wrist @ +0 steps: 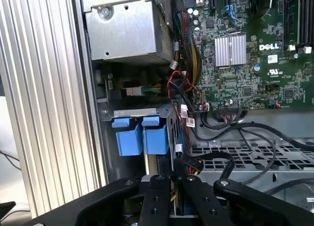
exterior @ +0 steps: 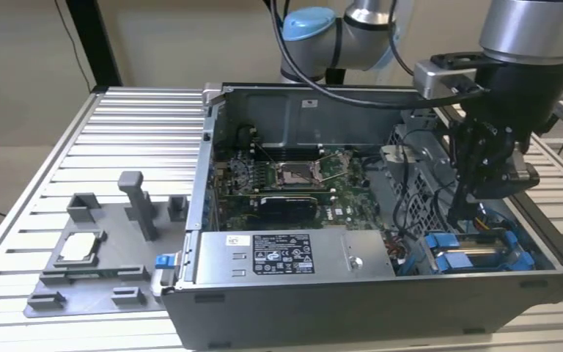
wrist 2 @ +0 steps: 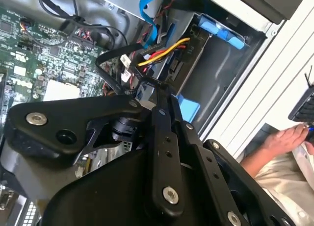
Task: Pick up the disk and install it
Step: 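Insert the second disk wire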
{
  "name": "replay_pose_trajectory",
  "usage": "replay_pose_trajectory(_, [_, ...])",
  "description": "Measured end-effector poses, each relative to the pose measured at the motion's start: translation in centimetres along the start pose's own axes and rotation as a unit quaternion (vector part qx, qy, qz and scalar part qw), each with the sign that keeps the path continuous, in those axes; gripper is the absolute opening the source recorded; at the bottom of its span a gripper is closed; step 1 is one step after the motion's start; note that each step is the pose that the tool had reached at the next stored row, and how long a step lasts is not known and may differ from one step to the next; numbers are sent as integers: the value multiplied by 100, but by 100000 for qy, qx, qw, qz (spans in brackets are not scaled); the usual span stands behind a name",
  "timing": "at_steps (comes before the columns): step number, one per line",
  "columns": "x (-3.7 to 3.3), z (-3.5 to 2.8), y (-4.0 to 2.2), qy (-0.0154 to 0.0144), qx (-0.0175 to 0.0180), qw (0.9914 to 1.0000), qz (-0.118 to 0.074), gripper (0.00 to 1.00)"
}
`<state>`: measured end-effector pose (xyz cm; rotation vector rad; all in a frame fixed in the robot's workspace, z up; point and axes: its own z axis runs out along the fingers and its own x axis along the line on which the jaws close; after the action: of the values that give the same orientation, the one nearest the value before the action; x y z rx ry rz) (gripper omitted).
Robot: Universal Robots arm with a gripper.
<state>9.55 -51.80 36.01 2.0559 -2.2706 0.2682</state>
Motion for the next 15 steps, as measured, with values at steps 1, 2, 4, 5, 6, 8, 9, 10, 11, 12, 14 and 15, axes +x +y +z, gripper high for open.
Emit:
replay_pose_trajectory(1, [12, 3, -1, -413, 53, 99999, 40, 0])
replay_pose_trajectory(2, [25, 4, -2, -781, 88, 99997, 76, 0])
replay_pose_trajectory(4, [58, 10, -2, -1250, 110, 99992, 123, 0])
replay_pose_trajectory(5, [74, 13, -3, -1457, 116, 99989, 148, 0])
replay_pose_trajectory(6, [88, 15, -3, -1728, 137, 99985, 180, 0])
replay_pose_trajectory(8, [114, 19, -6, -2410, 191, 99970, 240, 0])
replay_pose_trajectory(9, [125, 22, -8, -2806, 237, 99960, 278, 0])
replay_pose_trajectory(10, [137, 24, -9, -3205, 288, 99948, 321, 0])
replay_pose_trajectory(11, [149, 26, -10, -3582, 344, 99935, 360, 0])
replay_pose_trajectory(12, [162, 28, -11, -3933, 399, 99921, 397, 0])
replay_pose_trajectory(14, [188, 33, -14, -4468, 527, 99898, 459, 0])
replay_pose_trajectory(15, [202, 35, -15, -4707, 592, 99886, 491, 0])
